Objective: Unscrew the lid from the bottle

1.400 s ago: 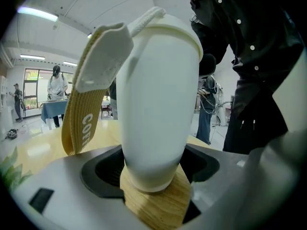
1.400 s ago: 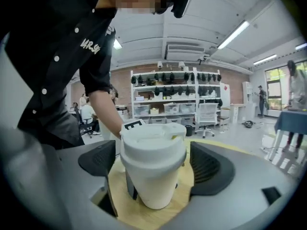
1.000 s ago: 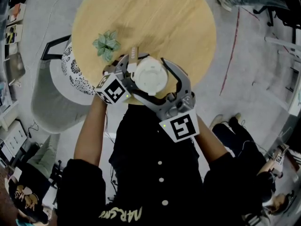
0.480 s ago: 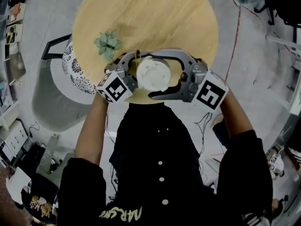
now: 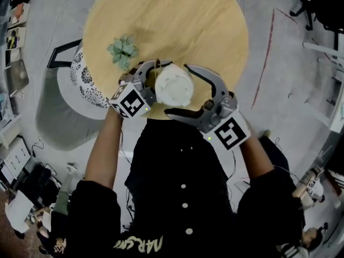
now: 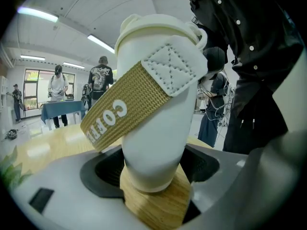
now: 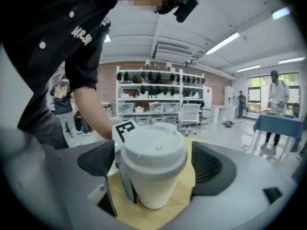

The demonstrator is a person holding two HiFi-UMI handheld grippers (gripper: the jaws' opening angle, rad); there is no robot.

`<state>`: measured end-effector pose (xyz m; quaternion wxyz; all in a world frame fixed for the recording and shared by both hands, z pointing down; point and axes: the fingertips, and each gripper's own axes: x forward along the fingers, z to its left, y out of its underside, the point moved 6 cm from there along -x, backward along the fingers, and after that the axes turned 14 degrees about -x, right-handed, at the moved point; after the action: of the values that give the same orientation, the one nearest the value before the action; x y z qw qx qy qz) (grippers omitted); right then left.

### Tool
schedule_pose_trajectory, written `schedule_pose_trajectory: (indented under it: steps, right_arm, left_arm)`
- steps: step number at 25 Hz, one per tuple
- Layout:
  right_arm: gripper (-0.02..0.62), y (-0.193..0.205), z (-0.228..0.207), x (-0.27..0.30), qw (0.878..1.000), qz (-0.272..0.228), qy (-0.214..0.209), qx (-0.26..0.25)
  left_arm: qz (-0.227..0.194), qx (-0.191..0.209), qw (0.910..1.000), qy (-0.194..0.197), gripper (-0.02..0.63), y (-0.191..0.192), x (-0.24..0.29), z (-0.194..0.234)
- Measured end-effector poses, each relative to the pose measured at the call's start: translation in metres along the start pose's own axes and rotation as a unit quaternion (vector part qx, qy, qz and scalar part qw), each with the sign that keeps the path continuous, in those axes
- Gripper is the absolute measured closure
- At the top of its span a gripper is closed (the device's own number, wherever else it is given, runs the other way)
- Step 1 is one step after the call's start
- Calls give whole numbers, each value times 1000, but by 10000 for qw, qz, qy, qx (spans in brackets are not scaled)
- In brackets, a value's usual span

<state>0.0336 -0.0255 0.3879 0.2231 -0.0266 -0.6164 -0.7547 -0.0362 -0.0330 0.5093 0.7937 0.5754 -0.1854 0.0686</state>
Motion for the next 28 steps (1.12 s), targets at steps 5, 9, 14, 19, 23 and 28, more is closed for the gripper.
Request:
schedule_pose_trajectory:
  steps: [5,9,14,19,23,28]
  right_arm:
    - [97,-1,4,11,9939,101,1099,59]
    - [135,-2,5,11,9939,-7,1098,-131]
    - [135,-3,-4,11,9972,-358,-290,-594]
    - [133,-2,-15,13,9745,-631,-1928,-961]
    - [130,3,-16,15,9750,-593,-2026,-687]
    - [92,8,-4,0,9939,-307,-1056,-17]
  left_arm:
    - [-1,16,10000,-21,250,0,1,0]
    - [0,10,10000,-24,250,-1,2,0]
    - [15,23,10000,4,250,-1,1,-1]
    - [-16,-24,10000,19,250,-3,1,-1]
    - [-10,-13,10000,36,250,-2,1,1]
    - [17,43,10000,40,250,-2,0,-1]
